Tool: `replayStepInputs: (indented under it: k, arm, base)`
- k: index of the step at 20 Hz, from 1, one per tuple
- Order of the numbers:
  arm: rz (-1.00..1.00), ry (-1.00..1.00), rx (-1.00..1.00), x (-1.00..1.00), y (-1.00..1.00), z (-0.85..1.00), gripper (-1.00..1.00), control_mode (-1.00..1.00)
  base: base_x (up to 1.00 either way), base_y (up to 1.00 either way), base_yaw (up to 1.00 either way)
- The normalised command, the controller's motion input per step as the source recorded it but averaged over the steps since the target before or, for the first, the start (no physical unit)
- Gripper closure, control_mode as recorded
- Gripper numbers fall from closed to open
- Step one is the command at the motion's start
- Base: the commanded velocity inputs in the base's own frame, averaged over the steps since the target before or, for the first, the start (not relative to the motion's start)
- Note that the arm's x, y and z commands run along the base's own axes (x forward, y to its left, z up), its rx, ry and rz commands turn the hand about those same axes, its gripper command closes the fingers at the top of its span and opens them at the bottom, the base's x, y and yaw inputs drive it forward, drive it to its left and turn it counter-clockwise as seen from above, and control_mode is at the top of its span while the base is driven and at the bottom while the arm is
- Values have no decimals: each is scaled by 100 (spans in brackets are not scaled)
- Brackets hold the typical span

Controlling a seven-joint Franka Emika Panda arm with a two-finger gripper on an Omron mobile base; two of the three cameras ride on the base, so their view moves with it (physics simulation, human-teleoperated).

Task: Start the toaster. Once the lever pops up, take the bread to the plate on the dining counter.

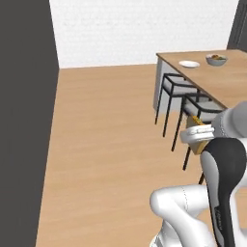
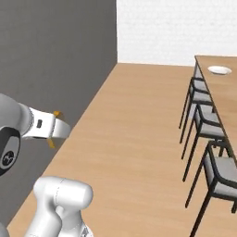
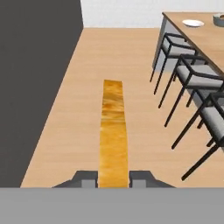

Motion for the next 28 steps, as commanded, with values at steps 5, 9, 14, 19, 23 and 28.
replayStepInputs:
  k: [5,9,14,19,23,28]
  arm:
    - [0,0,0,0,0,0,100,100]
    - [0,0,0,0,0,0,100,100]
    - [0,0,0,0,0,0,100,100]
    - [0,0,0,0,0,0,100,100]
    - [0,0,0,0,0,0,100,100]
    - [0,0,0,0,0,0,100,100]
  base:
    - [100,32,0]
    - [100,28,0]
    - [100,11,0]
    - [100,17,0]
    - [100,17,-6]
    - [96,1,-27]
